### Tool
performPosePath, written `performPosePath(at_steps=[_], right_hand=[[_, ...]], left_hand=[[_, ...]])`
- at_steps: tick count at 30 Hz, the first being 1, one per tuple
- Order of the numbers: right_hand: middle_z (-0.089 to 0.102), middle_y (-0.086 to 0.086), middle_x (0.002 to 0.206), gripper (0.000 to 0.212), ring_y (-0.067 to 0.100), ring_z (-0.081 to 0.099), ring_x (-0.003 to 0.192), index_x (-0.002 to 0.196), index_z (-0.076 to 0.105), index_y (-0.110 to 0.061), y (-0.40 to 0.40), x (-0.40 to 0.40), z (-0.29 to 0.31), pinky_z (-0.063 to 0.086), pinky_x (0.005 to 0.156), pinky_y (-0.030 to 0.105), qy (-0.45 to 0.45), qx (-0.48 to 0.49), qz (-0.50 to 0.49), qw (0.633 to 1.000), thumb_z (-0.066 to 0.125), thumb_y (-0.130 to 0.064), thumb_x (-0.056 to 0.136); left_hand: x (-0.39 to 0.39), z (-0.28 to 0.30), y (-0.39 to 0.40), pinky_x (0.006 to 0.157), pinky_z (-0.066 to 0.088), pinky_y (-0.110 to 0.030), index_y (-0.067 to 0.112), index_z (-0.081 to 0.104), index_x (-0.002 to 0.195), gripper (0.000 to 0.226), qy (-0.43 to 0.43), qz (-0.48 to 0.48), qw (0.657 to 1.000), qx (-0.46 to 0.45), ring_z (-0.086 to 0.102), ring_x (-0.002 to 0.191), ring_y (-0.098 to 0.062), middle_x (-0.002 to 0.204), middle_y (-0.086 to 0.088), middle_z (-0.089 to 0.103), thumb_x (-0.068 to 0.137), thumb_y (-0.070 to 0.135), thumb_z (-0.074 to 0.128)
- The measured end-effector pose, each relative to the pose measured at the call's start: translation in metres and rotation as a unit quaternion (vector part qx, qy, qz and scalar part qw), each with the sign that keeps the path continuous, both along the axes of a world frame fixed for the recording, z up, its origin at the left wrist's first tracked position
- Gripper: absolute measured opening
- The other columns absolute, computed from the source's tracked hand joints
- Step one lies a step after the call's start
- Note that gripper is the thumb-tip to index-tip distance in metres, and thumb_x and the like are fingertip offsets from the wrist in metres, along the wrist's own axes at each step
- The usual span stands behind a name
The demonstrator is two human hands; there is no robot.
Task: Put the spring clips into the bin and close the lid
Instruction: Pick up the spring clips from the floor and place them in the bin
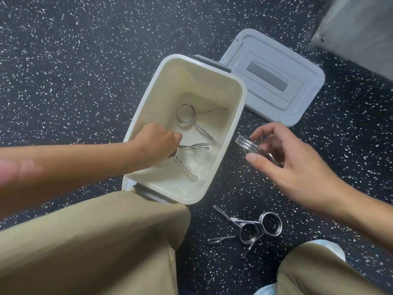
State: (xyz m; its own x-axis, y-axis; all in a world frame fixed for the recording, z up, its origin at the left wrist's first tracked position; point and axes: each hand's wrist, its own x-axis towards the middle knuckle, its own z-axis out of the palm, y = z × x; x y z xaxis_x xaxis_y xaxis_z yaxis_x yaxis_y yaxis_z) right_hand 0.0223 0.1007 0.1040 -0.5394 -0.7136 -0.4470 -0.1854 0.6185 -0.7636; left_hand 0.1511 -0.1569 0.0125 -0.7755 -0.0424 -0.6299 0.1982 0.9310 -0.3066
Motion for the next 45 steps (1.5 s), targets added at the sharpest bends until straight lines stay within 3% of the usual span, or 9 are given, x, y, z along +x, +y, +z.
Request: performPosePath(at_steps=[2,5,11,17,21,24,31,36,45], right_hand=[[0.064,-0.001,0.077,0.016,0.013,0.055,0.061,0.112,0.045,-0.041,-0.005,-0.007,0.007,0.046,0.060,0.029,0.057,0.018,0.069,0.996,0.049,-0.044,0.097],[0.061,-0.002,0.073,0.019,0.013,0.057,0.064,0.119,0.040,-0.040,-0.016,-0.016,0.017,0.046,0.059,0.036,0.091,0.040,0.140,0.985,0.036,-0.043,0.101],[0.062,-0.012,0.098,0.021,0.016,0.063,0.077,0.120,0.036,-0.049,-0.048,-0.025,0.038,0.054,0.069,0.048,0.162,0.126,0.250,0.946,0.025,-0.047,0.102],[0.068,0.003,0.096,0.012,0.032,0.063,0.074,0.116,0.034,-0.032,-0.095,-0.035,0.043,0.055,0.063,0.047,0.223,0.141,0.327,0.907,0.031,-0.028,0.105],[0.044,-0.001,0.062,0.021,0.028,0.045,0.052,0.116,0.037,-0.020,-0.132,-0.044,0.026,0.041,0.046,0.038,0.367,0.144,0.381,0.836,0.045,-0.009,0.100],[0.036,0.005,0.055,0.021,0.021,0.034,0.045,0.104,0.039,-0.011,-0.162,-0.045,0.005,0.024,0.040,0.031,0.410,0.164,0.397,0.804,0.046,0.004,0.091],[0.041,0.009,0.064,0.023,0.030,0.044,0.058,0.100,0.039,-0.009,-0.204,-0.040,-0.047,0.026,0.048,0.034,0.385,0.158,0.358,0.836,0.040,0.008,0.085],[0.069,0.021,0.101,0.027,0.040,0.065,0.093,0.113,0.056,-0.002,-0.210,-0.028,-0.084,0.035,0.063,0.038,0.359,0.190,0.369,0.836,0.042,0.006,0.090],[0.071,0.019,0.107,0.025,0.040,0.068,0.100,0.110,0.061,-0.002,-0.205,-0.010,-0.103,0.038,0.067,0.036,0.369,0.215,0.373,0.824,0.045,0.003,0.092]], left_hand=[[0.002,0.005,0.000,0.043,0.016,-0.026,0.017,0.046,0.098,0.015,0.018,-0.001,1.000,-0.006,0.066,0.069,-0.022,0.059,0.005,0.047,0.088,0.005,0.047],[0.005,0.013,0.000,0.044,0.018,-0.026,0.021,0.039,0.093,0.008,0.050,0.026,0.998,0.025,0.047,0.058,-0.025,0.055,0.003,0.026,0.096,0.021,0.046],[0.012,0.039,-0.001,0.043,0.011,-0.027,0.020,0.034,0.086,0.027,0.181,0.091,0.974,0.105,0.046,0.056,-0.030,0.062,0.002,0.040,0.099,0.041,0.044],[0.013,0.054,-0.005,0.048,0.022,-0.031,0.020,0.026,0.088,0.031,0.206,0.149,0.958,0.134,0.048,0.065,-0.032,0.072,0.002,0.045,0.101,0.047,0.034],[0.016,0.062,-0.010,0.047,0.021,-0.031,0.021,0.030,0.089,0.030,0.213,0.151,0.954,0.144,0.055,0.066,-0.033,0.071,0.003,0.043,0.101,0.048,0.035],[0.020,0.067,-0.012,0.044,0.017,-0.029,0.020,0.032,0.088,0.031,0.221,0.160,0.952,0.142,0.043,0.059,-0.032,0.066,0.002,0.038,0.100,0.049,0.034],[0.025,0.065,-0.017,0.047,0.028,-0.031,0.020,0.032,0.086,0.033,0.252,0.178,0.936,0.170,0.043,0.057,-0.031,0.068,0.002,0.046,0.098,0.051,0.036],[0.027,0.064,-0.016,0.049,0.027,-0.031,0.020,0.032,0.089,0.033,0.232,0.188,0.938,0.178,0.058,0.064,-0.033,0.075,0.000,0.057,0.100,0.051,0.031],[0.030,0.065,-0.012,0.052,0.034,-0.032,0.021,0.033,0.090,0.033,0.210,0.191,0.939,0.193,0.057,0.066,-0.033,0.082,-0.001,0.064,0.100,0.052,0.029]])
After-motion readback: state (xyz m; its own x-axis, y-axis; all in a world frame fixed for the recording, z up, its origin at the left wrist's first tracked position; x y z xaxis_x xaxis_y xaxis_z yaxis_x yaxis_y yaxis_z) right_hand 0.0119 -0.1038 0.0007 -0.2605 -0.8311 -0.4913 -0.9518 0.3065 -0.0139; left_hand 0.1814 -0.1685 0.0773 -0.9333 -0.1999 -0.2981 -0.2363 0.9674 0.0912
